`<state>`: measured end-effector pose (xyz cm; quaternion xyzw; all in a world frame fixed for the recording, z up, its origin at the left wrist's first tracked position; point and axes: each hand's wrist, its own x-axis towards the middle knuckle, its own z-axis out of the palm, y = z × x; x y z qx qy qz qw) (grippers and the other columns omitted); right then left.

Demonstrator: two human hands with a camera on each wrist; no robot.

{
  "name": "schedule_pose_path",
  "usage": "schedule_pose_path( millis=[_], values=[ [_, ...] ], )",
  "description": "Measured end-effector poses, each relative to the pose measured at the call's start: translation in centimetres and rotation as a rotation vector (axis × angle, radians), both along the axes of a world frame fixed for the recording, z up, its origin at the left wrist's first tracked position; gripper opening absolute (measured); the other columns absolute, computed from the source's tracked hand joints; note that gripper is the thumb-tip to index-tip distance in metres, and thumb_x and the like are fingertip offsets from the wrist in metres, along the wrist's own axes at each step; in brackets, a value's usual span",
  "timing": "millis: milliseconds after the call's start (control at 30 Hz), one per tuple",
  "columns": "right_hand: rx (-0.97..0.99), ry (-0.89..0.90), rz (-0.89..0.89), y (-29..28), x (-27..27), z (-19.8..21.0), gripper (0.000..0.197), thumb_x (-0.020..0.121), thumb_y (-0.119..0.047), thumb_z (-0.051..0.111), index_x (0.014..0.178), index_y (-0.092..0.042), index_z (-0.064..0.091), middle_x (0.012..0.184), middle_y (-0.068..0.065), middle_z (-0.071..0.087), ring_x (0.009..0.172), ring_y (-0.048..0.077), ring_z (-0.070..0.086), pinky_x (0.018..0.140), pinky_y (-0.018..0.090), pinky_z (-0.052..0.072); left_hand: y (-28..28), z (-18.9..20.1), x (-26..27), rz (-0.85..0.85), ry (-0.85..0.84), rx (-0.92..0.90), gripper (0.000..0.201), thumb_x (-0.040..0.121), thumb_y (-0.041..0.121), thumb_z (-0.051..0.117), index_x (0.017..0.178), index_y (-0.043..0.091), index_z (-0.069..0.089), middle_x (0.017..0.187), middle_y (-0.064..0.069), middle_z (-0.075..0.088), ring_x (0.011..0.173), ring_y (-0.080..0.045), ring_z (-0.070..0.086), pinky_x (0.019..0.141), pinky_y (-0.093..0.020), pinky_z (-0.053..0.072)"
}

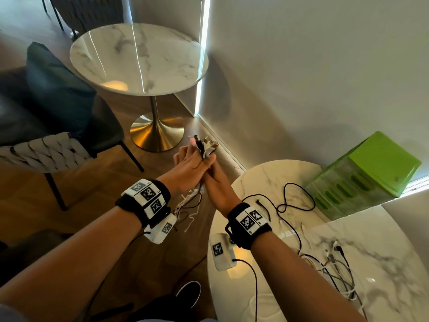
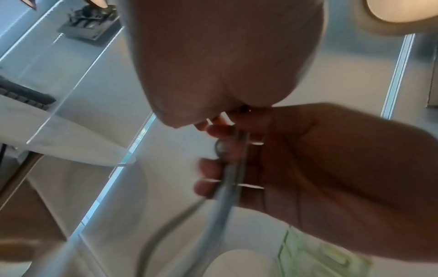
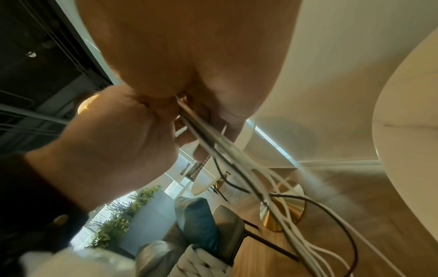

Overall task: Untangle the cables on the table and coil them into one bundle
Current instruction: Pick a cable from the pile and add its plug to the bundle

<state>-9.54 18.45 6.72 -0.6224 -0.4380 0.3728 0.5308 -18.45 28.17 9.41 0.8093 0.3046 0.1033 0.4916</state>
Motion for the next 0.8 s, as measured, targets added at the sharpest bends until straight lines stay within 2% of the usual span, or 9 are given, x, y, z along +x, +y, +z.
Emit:
schedule_pose_path(
  millis=[67, 100, 200, 267, 367, 467, 567, 633, 800],
  values=[
    [-0.004, 0.044, -0.025, -0.2, -0.5, 0.1, 0.037, 0.108, -0.028, 0.038, 0.145, -0.028, 0.043, 0.112, 0.009, 0.063, 0.097, 0.027, 0.064, 0.085, 0.037, 0.057, 1.0, -0.4, 0.0, 0.018, -0.038, -0.173, 0.058, 0.103, 0.057, 0.045, 0.143, 0.016, 0.046, 0.132, -0.006, 0.049, 0.129, -0.017, 0.044, 0.118, -0.043, 0.032],
    [-0.028, 0.064, -0.024, -0.4, -0.7, 0.0, 0.037, 0.107, -0.031, 0.038, 0.144, -0.028, 0.044, 0.102, 0.012, 0.062, 0.085, 0.027, 0.061, 0.077, 0.039, 0.055, 1.3, -0.4, 0.1, 0.027, -0.099, -0.294, 0.055, 0.101, 0.051, 0.053, 0.135, 0.008, 0.053, 0.123, -0.013, 0.060, 0.120, -0.020, 0.058, 0.111, -0.045, 0.044],
    [-0.117, 0.083, 0.027, -0.6, -0.9, -0.3, 0.026, 0.103, -0.027, 0.039, 0.114, -0.034, 0.061, 0.080, -0.012, 0.057, 0.073, 0.012, 0.050, 0.070, 0.035, 0.044, 1.8, 0.3, 0.6, 0.132, -0.303, -0.545, 0.035, 0.096, 0.025, 0.068, 0.124, 0.010, 0.055, 0.088, -0.007, 0.066, 0.080, -0.012, 0.065, 0.078, -0.029, 0.054],
    [-0.205, 0.034, 0.078, -0.7, -0.6, -0.3, 0.029, 0.103, -0.029, 0.037, 0.090, -0.044, 0.058, 0.065, -0.023, 0.051, 0.063, 0.002, 0.046, 0.069, 0.028, 0.040, 1.7, 0.8, 1.1, 0.094, -0.293, -0.457, 0.024, 0.097, 0.030, 0.067, 0.113, 0.016, 0.056, 0.073, 0.004, 0.059, 0.065, -0.004, 0.057, 0.064, -0.018, 0.049],
    [-0.298, 0.064, 0.134, -0.8, -0.3, 0.8, 0.023, 0.110, -0.028, 0.031, 0.113, -0.033, 0.053, 0.068, -0.026, 0.047, 0.061, -0.010, 0.050, 0.072, 0.017, 0.042, 1.0, 1.2, 1.8, -0.081, -0.159, -0.222, 0.031, 0.098, 0.045, 0.061, 0.083, 0.018, 0.055, 0.057, 0.014, 0.052, 0.053, 0.002, 0.050, 0.062, -0.014, 0.044],
    [-0.340, 0.062, 0.134, -1.0, 0.2, 1.6, 0.021, 0.110, -0.028, 0.030, 0.114, -0.027, 0.051, 0.075, -0.023, 0.044, 0.060, -0.010, 0.050, 0.069, 0.015, 0.040, 0.3, 1.2, 2.2, -0.108, -0.186, -0.251, 0.040, 0.090, 0.057, 0.067, 0.083, 0.020, 0.052, 0.061, 0.012, 0.053, 0.057, -0.003, 0.052, 0.067, -0.024, 0.046],
    [-0.314, 0.056, 0.053, -1.6, 1.0, 1.2, 0.029, 0.096, -0.030, 0.042, 0.069, -0.037, 0.053, 0.059, -0.019, 0.045, 0.056, 0.001, 0.042, 0.071, 0.034, 0.038, 0.0, 1.3, 2.5, 0.095, -0.452, -0.375, 0.051, 0.088, 0.047, 0.067, 0.121, 0.021, 0.038, 0.083, -0.009, 0.061, 0.063, -0.015, 0.061, 0.064, -0.029, 0.054],
    [-0.290, 0.055, 0.032, -1.9, 1.2, 1.4, 0.031, 0.091, -0.024, 0.043, 0.061, -0.031, 0.048, 0.057, -0.014, 0.046, 0.057, 0.008, 0.043, 0.070, 0.039, 0.040, -0.1, 1.6, 2.8, 0.122, -0.577, -0.362, 0.053, 0.094, 0.036, 0.064, 0.131, 0.023, 0.029, 0.099, -0.019, 0.063, 0.064, -0.020, 0.064, 0.062, -0.028, 0.056],
    [-0.234, 0.184, 0.002, -2.8, 1.2, 2.7, 0.026, 0.100, -0.009, 0.038, 0.076, -0.017, 0.041, 0.062, -0.006, 0.041, 0.054, 0.010, 0.035, 0.052, 0.024, 0.034, 0.2, 2.3, 3.3, 0.052, -0.490, -0.195, 0.056, 0.091, 0.056, 0.052, 0.108, 0.003, 0.058, 0.087, -0.012, 0.069, 0.067, -0.019, 0.067, 0.062, -0.028, 0.054]
  ],
)
